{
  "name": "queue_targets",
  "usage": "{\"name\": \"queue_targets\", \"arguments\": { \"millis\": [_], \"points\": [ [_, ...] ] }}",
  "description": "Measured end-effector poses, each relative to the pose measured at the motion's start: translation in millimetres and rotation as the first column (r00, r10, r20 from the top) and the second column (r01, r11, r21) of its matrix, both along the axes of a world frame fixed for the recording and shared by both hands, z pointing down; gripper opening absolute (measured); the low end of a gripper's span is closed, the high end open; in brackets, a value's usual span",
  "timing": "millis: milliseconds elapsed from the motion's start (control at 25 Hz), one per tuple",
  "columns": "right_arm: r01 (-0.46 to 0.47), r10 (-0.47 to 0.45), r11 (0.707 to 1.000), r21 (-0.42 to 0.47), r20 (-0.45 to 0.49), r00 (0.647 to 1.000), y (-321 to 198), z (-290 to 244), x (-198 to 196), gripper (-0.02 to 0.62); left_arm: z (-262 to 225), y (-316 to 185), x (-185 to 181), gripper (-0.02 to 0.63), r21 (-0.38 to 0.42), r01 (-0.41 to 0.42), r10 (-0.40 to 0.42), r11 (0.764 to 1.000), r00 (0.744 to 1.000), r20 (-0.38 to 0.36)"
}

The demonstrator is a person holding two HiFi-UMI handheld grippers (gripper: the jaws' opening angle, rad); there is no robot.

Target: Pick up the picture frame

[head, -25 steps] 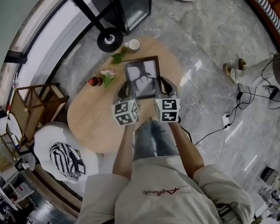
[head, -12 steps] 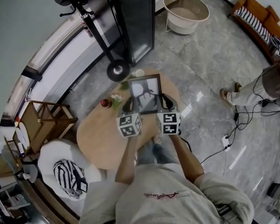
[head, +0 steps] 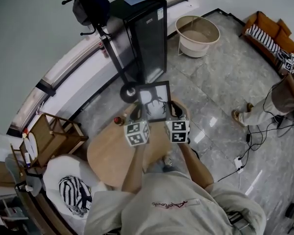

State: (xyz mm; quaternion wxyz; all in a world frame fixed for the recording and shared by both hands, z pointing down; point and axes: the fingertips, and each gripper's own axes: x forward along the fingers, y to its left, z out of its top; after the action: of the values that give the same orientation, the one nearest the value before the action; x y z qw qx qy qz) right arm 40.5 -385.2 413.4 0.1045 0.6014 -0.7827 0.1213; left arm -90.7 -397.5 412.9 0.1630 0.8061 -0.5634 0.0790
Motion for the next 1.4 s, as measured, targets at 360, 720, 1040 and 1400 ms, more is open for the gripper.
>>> {"name": "queue_targets", "arguments": {
  "millis": [360, 720, 1040, 1400],
  "points": [
    [-0.007, 0.007, 0.989, 0.145, -0.001, 1.0, 4.2, -87.8, 7.8, 0.074, -85.6, 5.0, 7.3, 0.067, 0.131, -0.004, 0.004, 0.991, 1.0, -0.001],
    [-0.004, 0.004, 0.972, 0.235, 0.001, 1.0, 24.1, -136.8, 22.9, 0.075, -135.9, 23.5, 23.2, 0.067, 0.223, -0.003, 0.005, 0.975, 1.0, -0.009],
    [-0.008, 0.007, 0.96, 0.281, 0.006, 1.0, 32.0, -156.5, 25.1, 0.075, -156.7, 31.1, 25.2, 0.066, 0.266, -0.001, 0.002, 0.964, 1.0, -0.002],
    [-0.011, 0.009, 0.957, 0.29, 0.008, 1.0, 37.2, -159.2, 30.3, 0.074, -158.7, 37.4, 30.0, 0.067, 0.268, 0.003, -0.002, 0.963, 1.0, -0.002]
  ]
}}
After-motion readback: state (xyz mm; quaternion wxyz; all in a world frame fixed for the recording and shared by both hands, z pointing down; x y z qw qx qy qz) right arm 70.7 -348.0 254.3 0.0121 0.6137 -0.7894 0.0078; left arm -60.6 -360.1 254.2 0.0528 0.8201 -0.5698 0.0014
